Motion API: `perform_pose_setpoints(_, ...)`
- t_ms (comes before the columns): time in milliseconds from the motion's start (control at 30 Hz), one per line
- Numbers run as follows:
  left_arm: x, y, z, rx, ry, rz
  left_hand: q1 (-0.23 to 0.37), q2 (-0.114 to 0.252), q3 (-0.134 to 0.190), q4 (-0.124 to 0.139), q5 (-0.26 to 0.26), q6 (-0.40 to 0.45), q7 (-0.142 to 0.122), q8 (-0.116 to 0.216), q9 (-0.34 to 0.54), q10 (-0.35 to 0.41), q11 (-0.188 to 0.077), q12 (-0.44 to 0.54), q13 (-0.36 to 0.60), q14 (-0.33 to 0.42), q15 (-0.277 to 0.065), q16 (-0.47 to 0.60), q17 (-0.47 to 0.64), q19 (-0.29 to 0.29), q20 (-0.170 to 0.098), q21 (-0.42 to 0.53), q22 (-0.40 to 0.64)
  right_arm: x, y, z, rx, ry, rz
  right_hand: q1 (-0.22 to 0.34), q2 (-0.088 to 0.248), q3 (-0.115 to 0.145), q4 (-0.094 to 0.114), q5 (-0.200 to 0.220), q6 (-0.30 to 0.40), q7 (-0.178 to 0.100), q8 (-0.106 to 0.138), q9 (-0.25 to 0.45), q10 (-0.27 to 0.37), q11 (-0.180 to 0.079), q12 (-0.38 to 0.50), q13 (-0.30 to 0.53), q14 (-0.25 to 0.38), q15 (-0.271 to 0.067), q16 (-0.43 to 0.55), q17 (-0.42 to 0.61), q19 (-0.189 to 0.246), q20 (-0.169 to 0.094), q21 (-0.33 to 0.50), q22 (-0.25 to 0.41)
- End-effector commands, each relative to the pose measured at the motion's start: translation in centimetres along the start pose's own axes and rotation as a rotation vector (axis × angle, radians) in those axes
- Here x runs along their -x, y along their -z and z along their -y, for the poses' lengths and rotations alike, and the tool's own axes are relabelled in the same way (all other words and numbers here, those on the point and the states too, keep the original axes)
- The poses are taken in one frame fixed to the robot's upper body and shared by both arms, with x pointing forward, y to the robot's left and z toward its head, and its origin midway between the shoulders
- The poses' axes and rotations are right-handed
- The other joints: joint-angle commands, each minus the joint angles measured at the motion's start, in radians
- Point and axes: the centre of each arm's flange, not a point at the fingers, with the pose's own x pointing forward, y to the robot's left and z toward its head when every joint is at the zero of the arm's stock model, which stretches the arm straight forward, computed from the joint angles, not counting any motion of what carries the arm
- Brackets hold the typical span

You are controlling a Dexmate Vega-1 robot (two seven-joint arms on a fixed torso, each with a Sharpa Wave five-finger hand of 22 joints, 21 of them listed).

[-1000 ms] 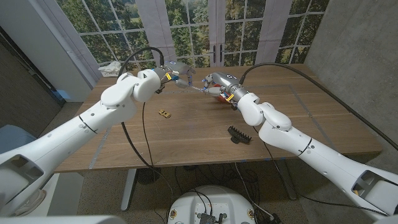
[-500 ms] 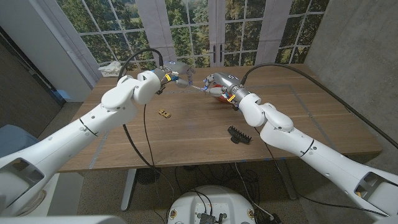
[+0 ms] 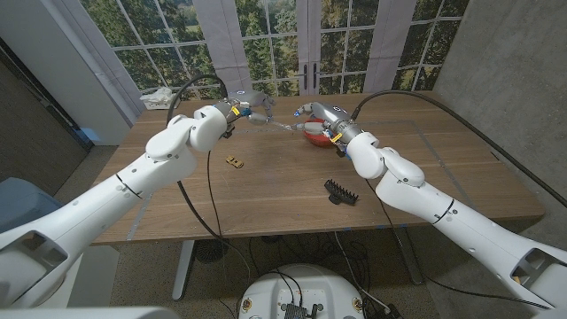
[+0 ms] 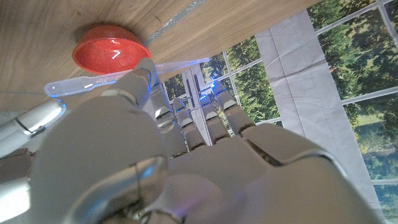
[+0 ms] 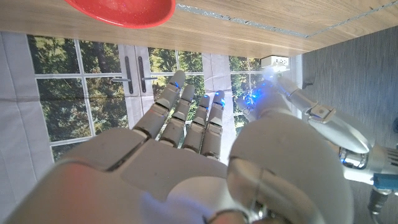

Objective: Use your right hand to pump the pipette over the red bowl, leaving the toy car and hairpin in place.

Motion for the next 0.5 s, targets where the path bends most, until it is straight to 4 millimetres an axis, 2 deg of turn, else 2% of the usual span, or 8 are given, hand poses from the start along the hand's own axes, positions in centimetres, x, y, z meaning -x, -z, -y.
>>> perform_pose_setpoints(33,-0.4,1.3,1.1,0.189,-0.023,-0.028,0.016,0.002,-0.009,0.001,0.004,0.008,0.008,-0.007,0.005,0.021,0.0,0.01,0.002,0.019,-0.119,0.006,0.003,0.012,0.001,0.008,0.003,0.5,2.7,0.9,-0.189,-0.007,-0.042,-0.023,-0.003,-0.009,0.005,0.003,-0.014,0.006,-0.004,0.003,-0.015,0.003,-0.001,0.004,-0.011,-0.08,-0.003,0.005,-0.003,0.014,0.003,0.002)
perform_pose_setpoints(233,-0.6,1.6,1.5,0.248,-0.03,-0.039,0.025,0.005,-0.018,0.001,0.004,0.015,0.014,-0.01,0.006,0.039,0.001,0.011,0.002,0.036,-0.125,0.008,0.003,0.02,-0.001,0.011,0.004,0.6,3.9,1.1,-0.279,-0.025,-0.043,-0.052,-0.01,-0.022,0.012,0.004,-0.026,0.018,-0.006,0.004,-0.026,0.01,0.002,0.005,-0.021,-0.068,-0.007,0.007,-0.017,0.025,-0.002,0.002)
perform_pose_setpoints(333,-0.8,2.0,1.8,0.313,-0.034,-0.056,0.028,0.005,-0.022,0.001,0.005,0.015,0.015,-0.012,0.007,0.046,0.0,0.012,0.003,0.043,-0.125,0.009,0.003,0.024,-0.001,0.012,0.005,0.6,5.0,1.2,-0.401,-0.068,-0.025,-0.079,-0.014,-0.034,0.02,0.004,-0.029,0.023,-0.004,0.004,-0.035,0.024,0.003,0.005,-0.031,-0.056,-0.011,0.009,-0.027,0.031,-0.006,0.002)
perform_pose_setpoints(500,-1.0,2.4,2.3,0.388,-0.036,-0.064,0.036,0.007,-0.031,0.001,0.005,0.011,0.023,-0.018,0.009,0.064,0.007,0.013,0.003,0.057,-0.125,0.009,0.004,0.032,-0.001,0.016,0.006,0.6,5.5,1.3,-0.452,-0.087,-0.004,-0.105,-0.015,-0.044,0.027,0.003,-0.026,0.036,-0.001,0.005,-0.041,0.034,0.006,0.006,-0.044,-0.044,-0.017,0.011,-0.043,0.041,-0.011,0.003)
